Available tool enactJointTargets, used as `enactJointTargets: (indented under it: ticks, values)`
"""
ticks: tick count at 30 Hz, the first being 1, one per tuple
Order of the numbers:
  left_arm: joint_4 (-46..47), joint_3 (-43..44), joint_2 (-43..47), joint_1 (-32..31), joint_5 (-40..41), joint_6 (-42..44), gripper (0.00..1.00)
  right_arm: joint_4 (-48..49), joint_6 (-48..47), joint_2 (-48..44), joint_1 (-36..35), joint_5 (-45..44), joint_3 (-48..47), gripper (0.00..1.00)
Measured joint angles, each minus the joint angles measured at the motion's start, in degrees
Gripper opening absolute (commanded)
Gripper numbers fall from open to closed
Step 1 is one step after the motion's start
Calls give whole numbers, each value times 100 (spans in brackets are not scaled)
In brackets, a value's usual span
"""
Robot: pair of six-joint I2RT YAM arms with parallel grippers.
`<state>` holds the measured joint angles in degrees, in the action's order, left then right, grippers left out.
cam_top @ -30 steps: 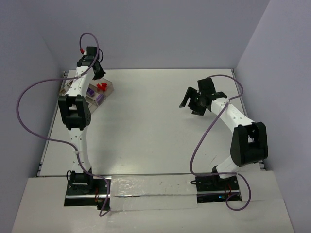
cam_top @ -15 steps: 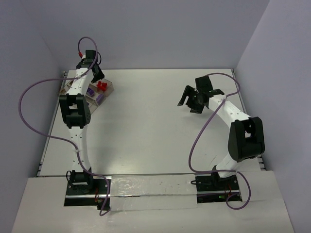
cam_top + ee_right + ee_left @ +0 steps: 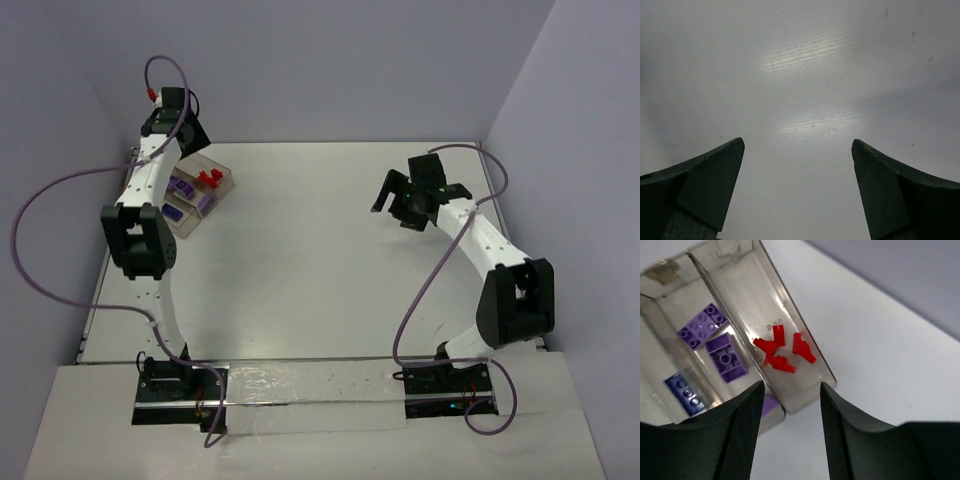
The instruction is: Sort the legos into containers by color
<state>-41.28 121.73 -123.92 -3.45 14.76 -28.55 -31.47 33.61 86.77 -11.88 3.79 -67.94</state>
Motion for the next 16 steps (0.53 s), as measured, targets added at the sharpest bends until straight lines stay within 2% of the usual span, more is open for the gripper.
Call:
enactJointTargets:
  ticks: [3, 5, 10, 13, 16]
  values:
    - [46, -387, 1185, -162, 53, 44, 65, -71, 7, -505, 0, -334, 0, 100]
    - [240, -854, 2113, -278, 47, 50, 67, -110, 3, -835, 0, -581, 2, 100]
    - [784, -2761, 4612, -386, -238, -69, 75, -276, 5, -1404, 0, -1058, 33, 100]
    - [892, -3668, 5541, -384, -393, -251, 76, -358, 29, -1629, 0, -1275, 163, 100]
    - [963, -4305, 5916, -392, -562, -364, 77, -431, 91, -1818, 0, -1380, 339, 100]
